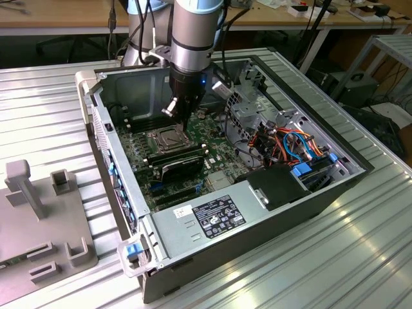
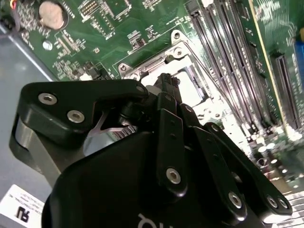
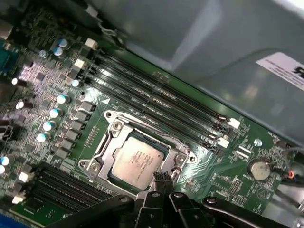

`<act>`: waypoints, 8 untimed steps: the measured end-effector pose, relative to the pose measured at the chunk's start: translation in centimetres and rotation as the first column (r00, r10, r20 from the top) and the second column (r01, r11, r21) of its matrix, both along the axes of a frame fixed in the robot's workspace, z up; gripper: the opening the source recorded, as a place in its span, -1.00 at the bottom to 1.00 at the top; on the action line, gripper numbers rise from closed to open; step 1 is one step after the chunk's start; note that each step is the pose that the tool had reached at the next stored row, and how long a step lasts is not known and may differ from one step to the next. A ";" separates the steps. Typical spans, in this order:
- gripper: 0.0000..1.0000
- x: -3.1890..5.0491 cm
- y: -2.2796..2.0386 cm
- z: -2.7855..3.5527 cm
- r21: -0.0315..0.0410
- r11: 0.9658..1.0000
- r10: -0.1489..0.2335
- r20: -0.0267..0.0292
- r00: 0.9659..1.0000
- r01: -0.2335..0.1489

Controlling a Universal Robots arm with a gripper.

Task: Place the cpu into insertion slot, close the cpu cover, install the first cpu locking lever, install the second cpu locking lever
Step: 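Install the second cpu locking lever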

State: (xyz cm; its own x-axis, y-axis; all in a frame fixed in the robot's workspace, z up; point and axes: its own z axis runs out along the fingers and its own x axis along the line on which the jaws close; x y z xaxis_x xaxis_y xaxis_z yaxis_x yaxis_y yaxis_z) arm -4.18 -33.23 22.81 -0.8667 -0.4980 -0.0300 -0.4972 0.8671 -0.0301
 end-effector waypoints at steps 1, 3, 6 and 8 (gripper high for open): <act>-0.79 0.00 0.00 0.00 0.000 1.000 0.014 0.000 1.000 -0.014; -0.79 0.01 0.00 0.00 0.000 1.000 0.026 0.000 1.000 -0.026; -0.79 0.33 -0.01 0.01 0.000 1.000 0.026 0.000 1.000 -0.026; -0.79 0.82 -0.01 0.00 0.000 1.000 0.027 0.000 1.000 -0.027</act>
State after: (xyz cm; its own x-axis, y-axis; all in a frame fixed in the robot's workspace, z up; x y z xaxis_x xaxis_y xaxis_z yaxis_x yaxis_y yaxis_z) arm -3.36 -33.24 22.81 -0.8529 -0.5212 -0.0298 -0.5204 0.8534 -0.0300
